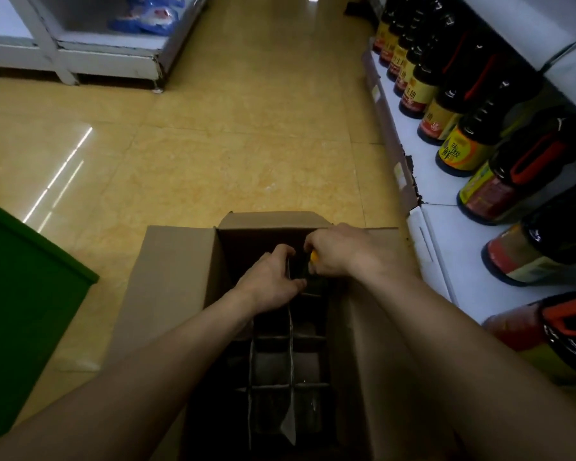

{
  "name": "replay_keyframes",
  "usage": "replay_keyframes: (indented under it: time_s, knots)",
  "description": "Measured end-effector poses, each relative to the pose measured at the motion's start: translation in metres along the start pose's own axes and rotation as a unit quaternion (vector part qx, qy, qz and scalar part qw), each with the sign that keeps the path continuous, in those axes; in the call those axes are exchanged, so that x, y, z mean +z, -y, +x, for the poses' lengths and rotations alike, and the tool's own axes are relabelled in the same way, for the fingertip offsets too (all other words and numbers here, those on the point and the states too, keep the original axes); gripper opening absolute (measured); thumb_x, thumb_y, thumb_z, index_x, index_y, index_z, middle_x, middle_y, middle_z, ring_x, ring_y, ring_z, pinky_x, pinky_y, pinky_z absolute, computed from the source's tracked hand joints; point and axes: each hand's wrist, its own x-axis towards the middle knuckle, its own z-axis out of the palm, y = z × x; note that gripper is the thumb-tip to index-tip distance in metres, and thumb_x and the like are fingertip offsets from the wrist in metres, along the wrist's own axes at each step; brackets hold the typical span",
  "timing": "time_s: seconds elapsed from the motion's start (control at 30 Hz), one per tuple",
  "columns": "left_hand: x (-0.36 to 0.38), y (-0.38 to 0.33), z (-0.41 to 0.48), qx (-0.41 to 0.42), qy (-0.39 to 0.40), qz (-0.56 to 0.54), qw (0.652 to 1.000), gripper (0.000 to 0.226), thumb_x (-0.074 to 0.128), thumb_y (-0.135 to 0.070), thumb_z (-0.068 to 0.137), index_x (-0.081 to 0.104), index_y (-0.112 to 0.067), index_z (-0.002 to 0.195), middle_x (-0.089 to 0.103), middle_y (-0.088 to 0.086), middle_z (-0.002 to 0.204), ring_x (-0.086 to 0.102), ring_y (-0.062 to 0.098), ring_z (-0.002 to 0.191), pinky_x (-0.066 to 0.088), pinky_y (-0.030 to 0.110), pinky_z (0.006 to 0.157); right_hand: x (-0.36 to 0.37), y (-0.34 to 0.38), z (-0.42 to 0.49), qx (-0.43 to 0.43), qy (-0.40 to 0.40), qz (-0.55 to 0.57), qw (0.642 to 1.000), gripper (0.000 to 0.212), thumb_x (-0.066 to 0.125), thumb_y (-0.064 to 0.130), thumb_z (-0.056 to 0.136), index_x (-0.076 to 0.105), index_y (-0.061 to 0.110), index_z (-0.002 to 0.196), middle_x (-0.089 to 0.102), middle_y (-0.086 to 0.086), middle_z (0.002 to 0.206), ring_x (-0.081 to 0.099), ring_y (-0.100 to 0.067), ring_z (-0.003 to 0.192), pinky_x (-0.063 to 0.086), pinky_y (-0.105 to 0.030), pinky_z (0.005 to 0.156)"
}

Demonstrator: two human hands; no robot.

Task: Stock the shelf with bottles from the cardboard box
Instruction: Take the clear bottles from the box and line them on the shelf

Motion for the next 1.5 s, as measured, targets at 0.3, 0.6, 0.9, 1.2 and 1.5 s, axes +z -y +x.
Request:
replay_keyframes:
  time_s: [0.3,0.6,0.9,1.2,1.5]
  knots:
    - [-0.005,0.004,-0.016,0.004,0.022,0.044,0.999,0.073,0.071,-0.032,0.094,0.03,-0.024,0.155,0.053,0.007,0.142,0.055,0.022,0.128,0.05,0.035,0.104,0.027,0.002,0.003,-0.006,-0.087,-0.106,0.99,0.029,0.059,0.036,0.101,0.062,0.023,0.126,0.064,-0.006,0.12,0.055,-0.025,0.118,0.043,-0.034,0.082]
    - [-0.013,-0.001,-0.025,0.003,0.01,0.009,1.0,0.074,0.073,-0.03,0.093,0.031,-0.026,0.154,0.055,0.006,0.139,0.058,0.021,0.123,0.053,0.035,0.1,-0.005,-0.01,-0.024,-0.018,-0.135,-0.041,0.99,0.038,0.064,0.041,0.095,0.062,0.02,0.126,0.057,-0.006,0.107,0.058,-0.025,0.101,0.044,-0.034,0.078]
    - [-0.008,-0.014,-0.029,0.049,0.02,-0.087,0.995,0.103,0.082,-0.023,0.084,0.013,-0.036,0.159,0.047,0.0,0.15,0.048,0.023,0.138,0.044,0.031,0.107,-0.064,-0.006,-0.08,-0.058,-0.234,0.041,0.97,0.029,0.066,0.043,0.09,0.06,0.024,0.112,0.058,-0.006,0.104,0.055,-0.024,0.094,0.042,-0.036,0.071]
    - [-0.013,-0.018,-0.038,0.097,0.007,-0.204,0.974,0.071,0.087,-0.033,0.077,0.04,-0.055,0.125,0.061,-0.018,0.125,0.059,0.005,0.12,0.05,0.036,0.108,-0.094,0.016,-0.111,-0.142,-0.363,0.201,0.899,0.024,0.072,0.039,0.084,0.063,0.017,0.085,0.065,-0.006,0.076,0.064,-0.02,0.069,0.058,-0.047,0.066]
    - [-0.023,-0.012,-0.049,0.114,-0.018,-0.25,0.961,0.068,0.089,-0.024,0.073,0.054,-0.036,0.131,0.071,-0.008,0.121,0.066,0.012,0.117,0.055,0.04,0.102,-0.095,0.025,-0.107,-0.2,-0.348,0.287,0.87,0.038,0.066,0.061,0.089,0.058,0.024,0.09,0.055,0.007,0.084,0.054,-0.01,0.078,0.045,-0.031,0.067]
